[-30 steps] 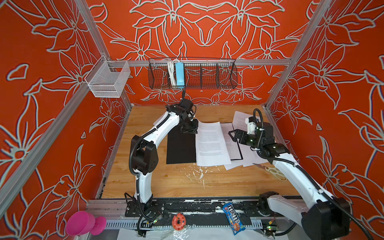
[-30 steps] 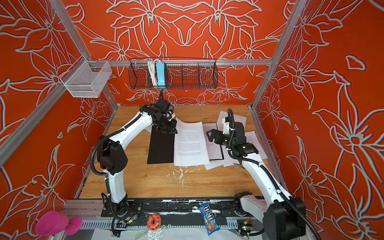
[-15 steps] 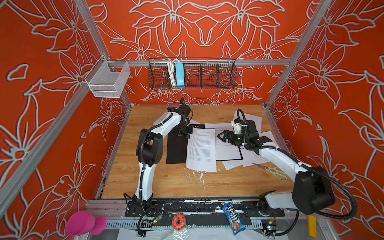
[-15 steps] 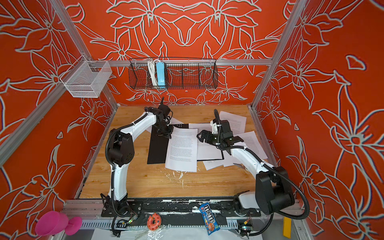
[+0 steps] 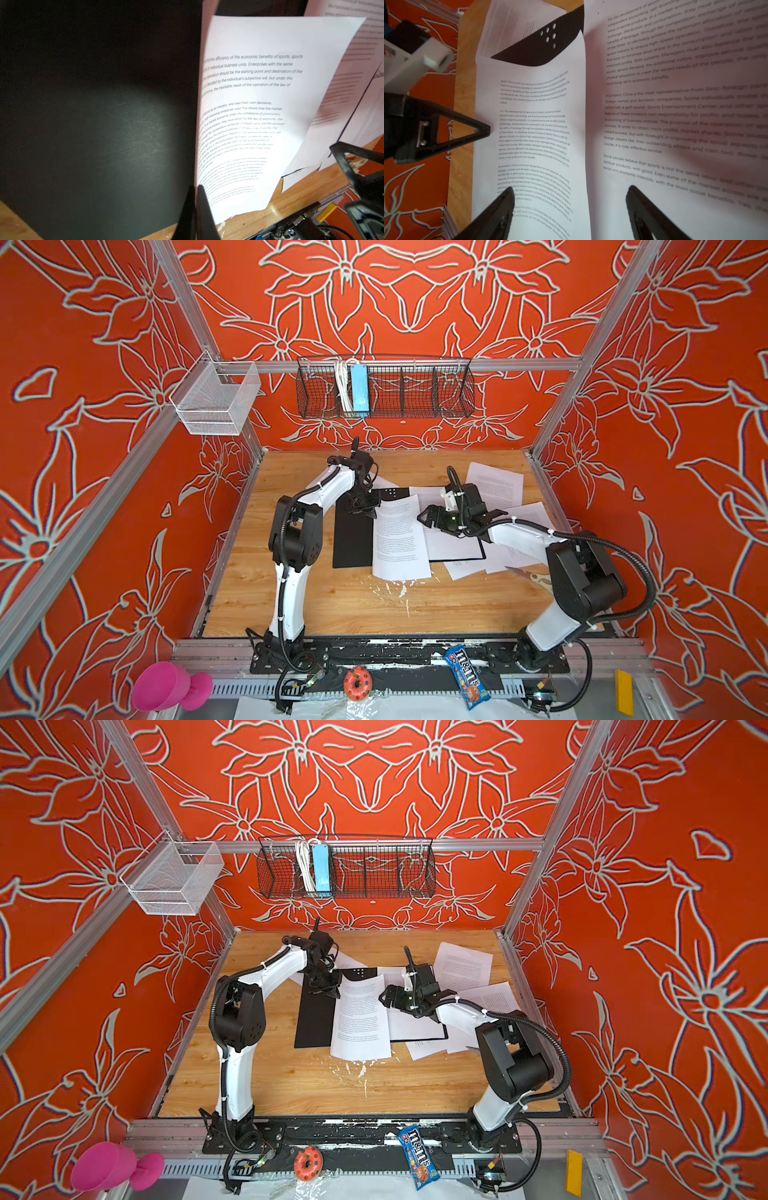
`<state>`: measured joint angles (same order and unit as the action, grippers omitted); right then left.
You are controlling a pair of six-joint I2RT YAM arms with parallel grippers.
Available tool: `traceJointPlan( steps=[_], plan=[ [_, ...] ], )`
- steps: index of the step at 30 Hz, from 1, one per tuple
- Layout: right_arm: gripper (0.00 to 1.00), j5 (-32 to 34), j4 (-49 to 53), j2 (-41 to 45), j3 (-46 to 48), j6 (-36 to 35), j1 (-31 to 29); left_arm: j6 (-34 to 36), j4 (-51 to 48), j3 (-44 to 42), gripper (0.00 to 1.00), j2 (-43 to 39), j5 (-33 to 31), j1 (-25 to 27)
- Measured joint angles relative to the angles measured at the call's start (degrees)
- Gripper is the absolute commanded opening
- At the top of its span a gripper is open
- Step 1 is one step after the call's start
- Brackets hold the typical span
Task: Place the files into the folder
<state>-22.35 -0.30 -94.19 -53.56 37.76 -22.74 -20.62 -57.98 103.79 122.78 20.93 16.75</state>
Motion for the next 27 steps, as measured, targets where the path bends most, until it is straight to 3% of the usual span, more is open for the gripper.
traceJointPlan(
  steps=[16, 24, 27],
  plan=[
    [0.75, -1.0, -4.9, -6.9, 0.0, 1.2, -1.3, -1.4, 1.0, -0.8, 0.0, 0.0, 4.9, -0.4],
    [0.56, -3.0, -8.3, -10.0, 0.0, 2.9, -1.2, -1.5, 1.5, -0.8, 0.0, 0.0, 6.0, -0.4],
    [0.53, -4.2, -9.5, -10.3, 0.1, 3.4, -1.2, -1.5, 1.5, -0.8, 0.0, 0.0, 6.2, -0.4]
  ],
)
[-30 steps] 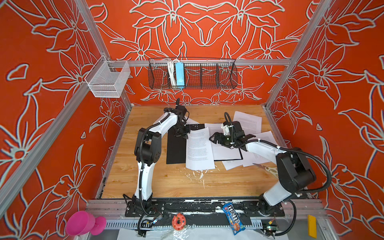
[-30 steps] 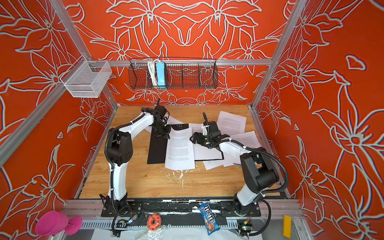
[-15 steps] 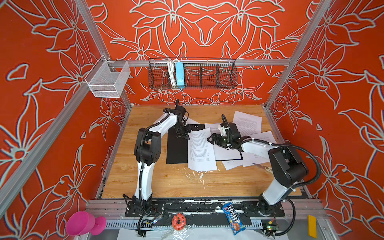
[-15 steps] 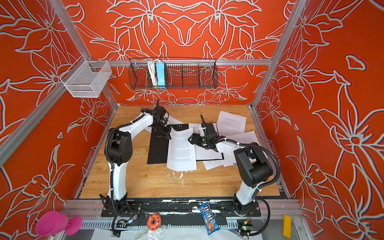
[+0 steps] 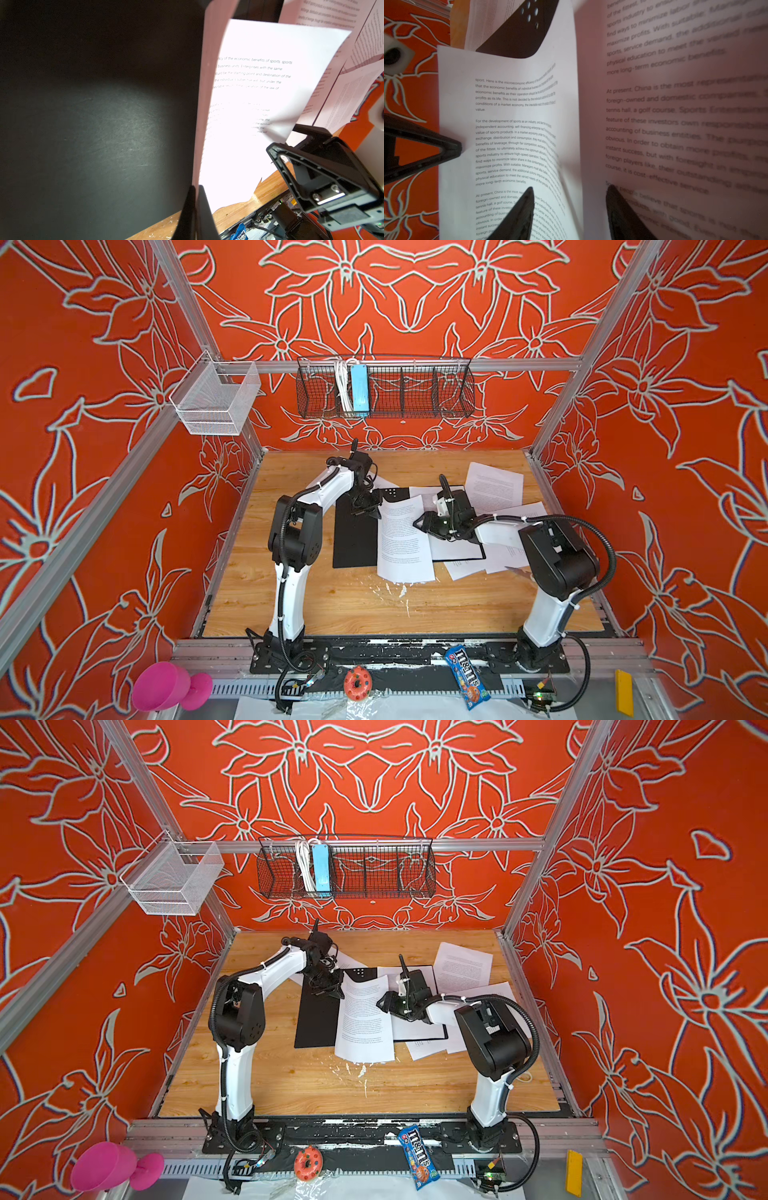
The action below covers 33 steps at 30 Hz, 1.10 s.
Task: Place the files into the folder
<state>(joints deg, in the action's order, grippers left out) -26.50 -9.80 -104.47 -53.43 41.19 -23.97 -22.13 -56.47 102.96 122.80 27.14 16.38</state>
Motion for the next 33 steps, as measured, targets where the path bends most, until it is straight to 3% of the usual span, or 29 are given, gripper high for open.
traceJointPlan(
  steps=[11, 21, 33],
  plan=[
    [0.51, -2.8, -3.4, 0.4, 3.5, 0.7, 0.0, 0.0, 0.0, 0.0, 0.0, 0.4, 0.2, 0.0],
    [0.33, -4.0, -4.0, 1.3, 5.7, 0.9, 0.0, 0.0, 0.0, 0.0, 0.0, 0.4, 0.2, 0.0],
    [0.23, -4.6, -2.6, 1.7, 5.9, 0.9, -0.5, 0.0, 0.1, 0.0, 0.0, 0.4, 0.5, 0.0]
  ],
)
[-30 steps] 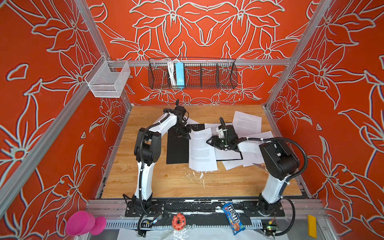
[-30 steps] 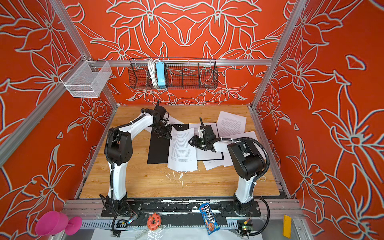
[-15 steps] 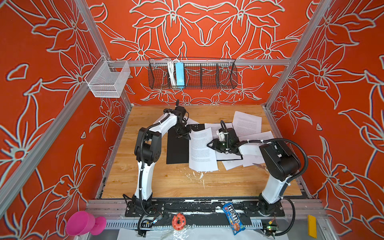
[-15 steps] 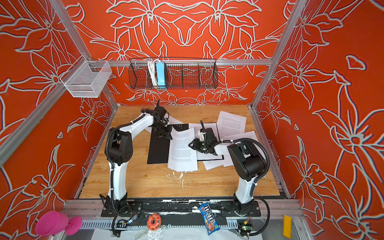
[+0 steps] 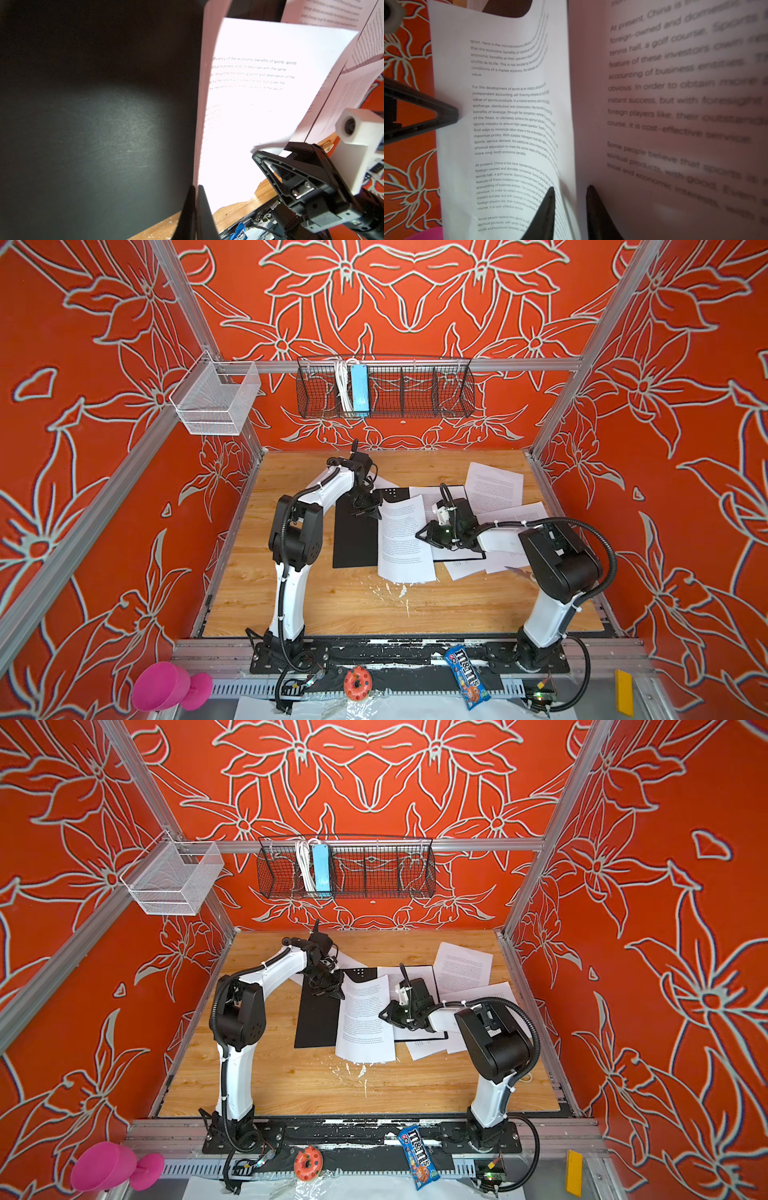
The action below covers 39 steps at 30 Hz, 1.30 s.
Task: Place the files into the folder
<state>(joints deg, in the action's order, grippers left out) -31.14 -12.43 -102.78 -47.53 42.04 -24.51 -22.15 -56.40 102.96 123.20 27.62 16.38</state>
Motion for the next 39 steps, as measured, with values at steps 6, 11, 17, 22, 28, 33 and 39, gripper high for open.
traceJointPlan(
  steps=[6, 11, 17, 22, 28, 33, 39],
  plan=[
    [0.08, -0.5, 0.4, 2.1, 0.0, 0.2, -0.4, 0.0, 0.1, 0.0, 0.0, 0.0, 0.7, 0.0],
    [0.01, -0.7, 3.1, 6.4, 0.1, 0.3, -0.4, 0.0, 0.2, 0.0, 0.0, 0.0, 2.2, -0.3],
    [0.0, 0.5, 11.0, 12.0, -2.1, -1.4, -0.4, 0.3, 0.9, -1.3, 0.06, -1.7, 4.8, -1.0],
    [0.0, 0.3, 17.6, 12.7, -7.6, -3.1, -0.4, 1.3, 2.6, -2.7, 0.22, -5.5, 7.5, -1.2],
    [0.0, 1.4, 25.9, 15.0, -14.6, -5.8, -0.2, 1.9, 6.1, -5.9, 0.33, -13.9, 8.7, -1.7],
    [0.0, 2.4, 33.3, 15.1, -21.5, -9.3, 1.3, 3.4, 9.4, -7.9, 0.54, -21.9, 8.7, -1.9],
    [0.0, 3.3, 41.6, 13.3, -28.4, -13.9, 5.6, 4.9, 13.8, -11.1, 0.98, -29.7, 8.5, -2.1]
  ],
)
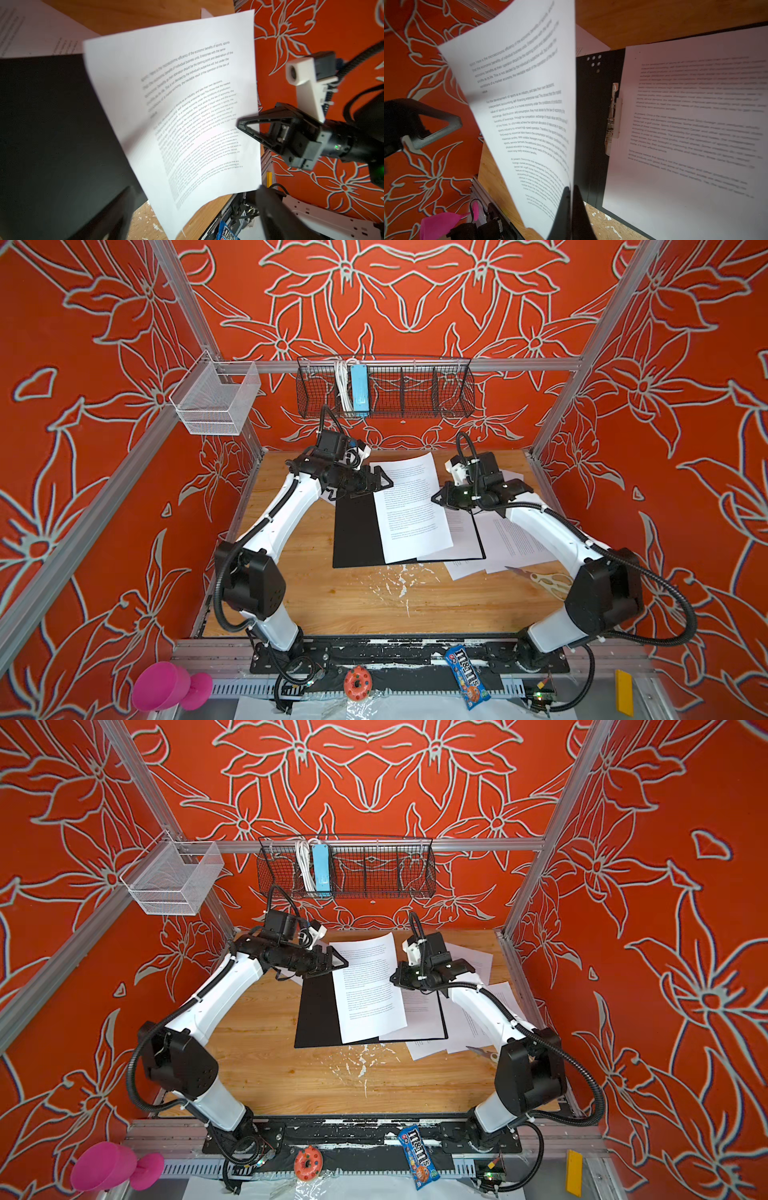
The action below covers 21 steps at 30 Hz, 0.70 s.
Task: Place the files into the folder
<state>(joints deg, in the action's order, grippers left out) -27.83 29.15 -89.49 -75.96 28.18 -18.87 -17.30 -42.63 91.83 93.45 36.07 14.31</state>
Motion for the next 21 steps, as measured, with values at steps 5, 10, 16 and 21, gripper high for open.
traceJointPlan(
  steps=[5, 10, 16, 21],
  plan=[
    [0.0, 4.3, 9.5, -4.7, -7.1, -6.2, 3.5, 2.1, 5.9, -8.3, 0.98, -10.4, -0.2, 0.0],
    [0.0, 8.9, 15.7, -9.8, -10.4, -11.3, 7.0, 3.0, 15.5, -24.8, 0.98, -28.0, -3.3, 0.1],
    [0.0, 12.2, 18.2, -13.9, -9.6, -13.0, 10.6, 2.3, 28.7, -42.7, 0.98, -43.1, -10.1, 0.3],
    [0.0, 12.6, 18.3, -14.0, -9.6, -13.0, 10.9, 2.3, 32.6, -43.8, 0.98, -40.2, -10.6, 0.3]
  ],
)
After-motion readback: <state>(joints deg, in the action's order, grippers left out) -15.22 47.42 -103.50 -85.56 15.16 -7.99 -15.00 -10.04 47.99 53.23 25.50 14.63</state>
